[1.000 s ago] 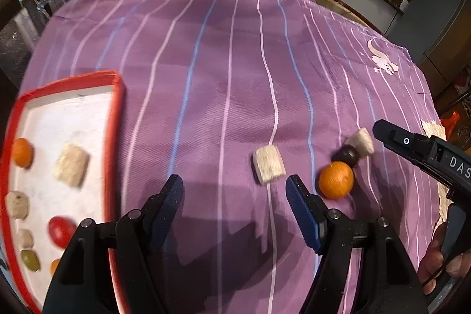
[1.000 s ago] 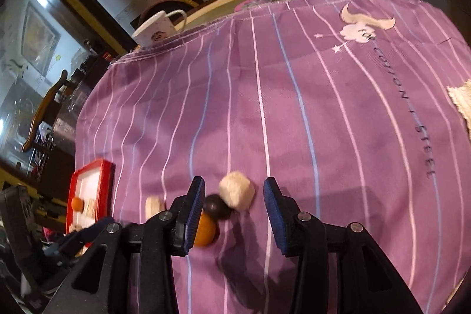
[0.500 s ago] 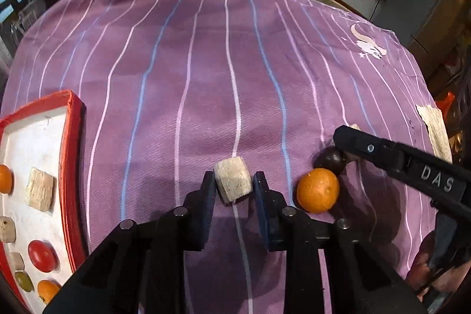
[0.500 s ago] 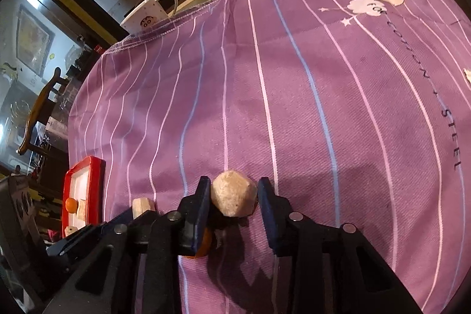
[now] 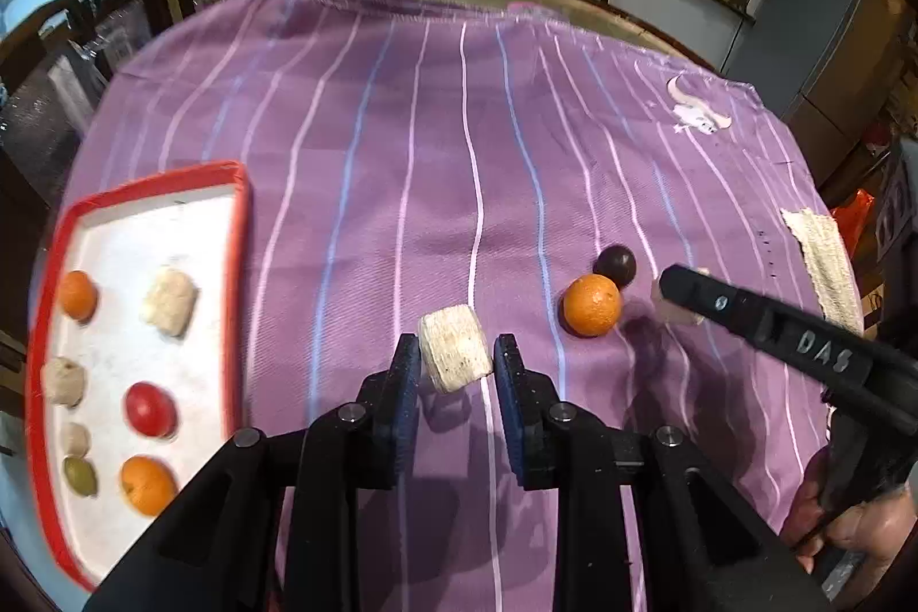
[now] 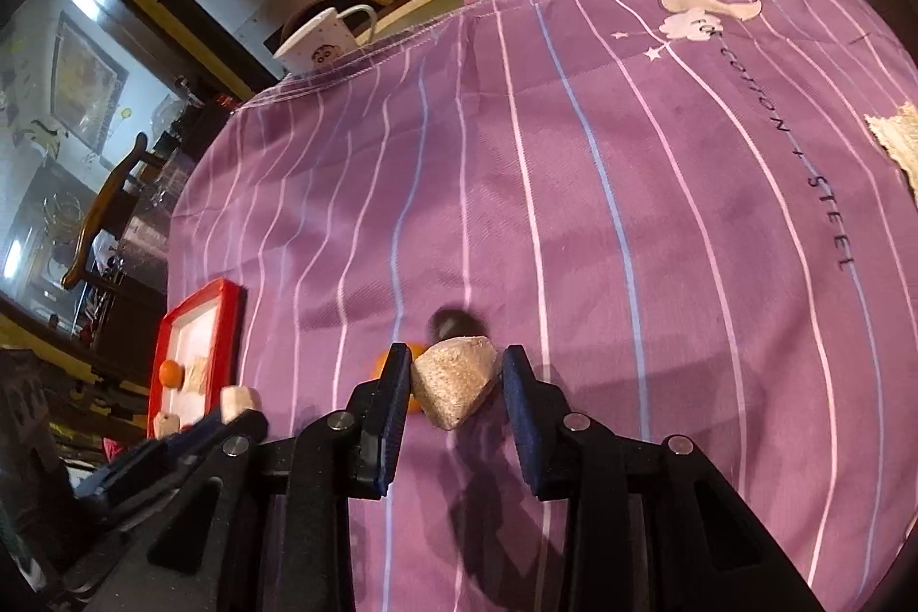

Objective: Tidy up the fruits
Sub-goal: 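Place the beige cylinder in the tray with the left tool while the right tool places the block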

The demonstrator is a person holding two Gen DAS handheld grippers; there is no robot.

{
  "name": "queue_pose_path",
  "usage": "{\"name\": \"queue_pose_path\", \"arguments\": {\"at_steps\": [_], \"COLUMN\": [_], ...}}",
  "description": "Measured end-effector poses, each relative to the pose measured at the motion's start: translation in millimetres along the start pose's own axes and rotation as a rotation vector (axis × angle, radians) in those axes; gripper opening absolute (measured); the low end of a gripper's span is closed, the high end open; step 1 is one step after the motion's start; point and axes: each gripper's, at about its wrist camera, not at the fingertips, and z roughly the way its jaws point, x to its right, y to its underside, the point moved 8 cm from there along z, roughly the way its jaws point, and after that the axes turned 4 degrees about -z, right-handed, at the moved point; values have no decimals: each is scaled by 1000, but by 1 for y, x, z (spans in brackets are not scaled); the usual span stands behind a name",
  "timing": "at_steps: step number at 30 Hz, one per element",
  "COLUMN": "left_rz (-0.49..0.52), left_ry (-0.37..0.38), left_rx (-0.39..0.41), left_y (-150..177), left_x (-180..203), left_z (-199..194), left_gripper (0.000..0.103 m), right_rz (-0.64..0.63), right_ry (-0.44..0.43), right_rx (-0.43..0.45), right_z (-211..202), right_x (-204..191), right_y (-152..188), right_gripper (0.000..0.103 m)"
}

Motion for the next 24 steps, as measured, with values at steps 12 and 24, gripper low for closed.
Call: {"name": "queue_pose_path", "arguments": {"at_steps": [12, 24], "left_rz": [-7, -152], "left_ry": [-85, -122], "left_rx": [87, 58], "left_y": [16, 61], "left_x": [-17, -93], "left_z": [-66, -80], "left_gripper": [26, 26], "right_rz": [-78, -228], "right_ry": [-49, -65], "right_rx": [-2, 35], "right_z": [-37, -60], "right_x": [-39, -93], "right_y": [41, 63], "right_gripper": [36, 36]}}
